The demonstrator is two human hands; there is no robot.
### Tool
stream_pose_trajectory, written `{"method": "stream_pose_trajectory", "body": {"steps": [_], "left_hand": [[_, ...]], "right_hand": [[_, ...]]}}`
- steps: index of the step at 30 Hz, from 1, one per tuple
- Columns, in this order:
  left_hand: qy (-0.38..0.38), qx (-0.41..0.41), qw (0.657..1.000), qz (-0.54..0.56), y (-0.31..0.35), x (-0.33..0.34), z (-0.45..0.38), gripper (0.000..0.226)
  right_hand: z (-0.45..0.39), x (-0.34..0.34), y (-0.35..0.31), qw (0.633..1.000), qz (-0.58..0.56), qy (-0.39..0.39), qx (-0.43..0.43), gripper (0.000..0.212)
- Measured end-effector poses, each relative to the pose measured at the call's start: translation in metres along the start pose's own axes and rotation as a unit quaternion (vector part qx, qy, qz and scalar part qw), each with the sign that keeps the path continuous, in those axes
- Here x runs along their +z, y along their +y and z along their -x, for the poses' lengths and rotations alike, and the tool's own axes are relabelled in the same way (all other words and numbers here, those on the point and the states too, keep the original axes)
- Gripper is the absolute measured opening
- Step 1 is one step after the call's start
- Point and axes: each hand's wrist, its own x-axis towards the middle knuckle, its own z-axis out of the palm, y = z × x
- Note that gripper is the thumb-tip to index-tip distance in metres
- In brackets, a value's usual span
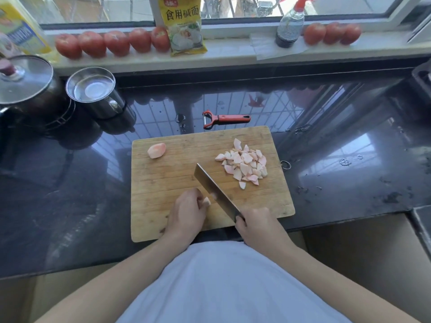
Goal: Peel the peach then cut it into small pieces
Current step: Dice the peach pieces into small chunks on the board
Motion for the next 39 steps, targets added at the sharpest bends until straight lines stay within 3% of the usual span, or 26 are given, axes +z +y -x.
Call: {"method": "stream_pose_trajectory", "body": {"steps": [16, 22, 26, 39], "left_hand": [[0.045, 0.051, 0.997, 0.041, 0.0, 0.015, 0.001, 0.009], [0.04, -0.006, 0.995, 0.087, 0.005, 0.016, 0.001, 0.022], [0.028, -0.04, 0.995, 0.084, 0.01, 0.016, 0.0, 0.019], [0.034, -0.048, 0.995, 0.08, 0.014, 0.015, 0.0, 0.012]], "right_hand": [[-0.004, 0.019, 0.009, 1.0, 0.019, -0.01, 0.023, 0.024], [0.002, 0.016, 0.014, 1.0, 0.014, 0.005, 0.004, 0.027], [0.009, 0.008, 0.011, 0.999, 0.045, -0.004, -0.005, 0.022], [-0.005, 0.017, 0.0, 0.994, 0.1, -0.042, 0.012, 0.019]]}}
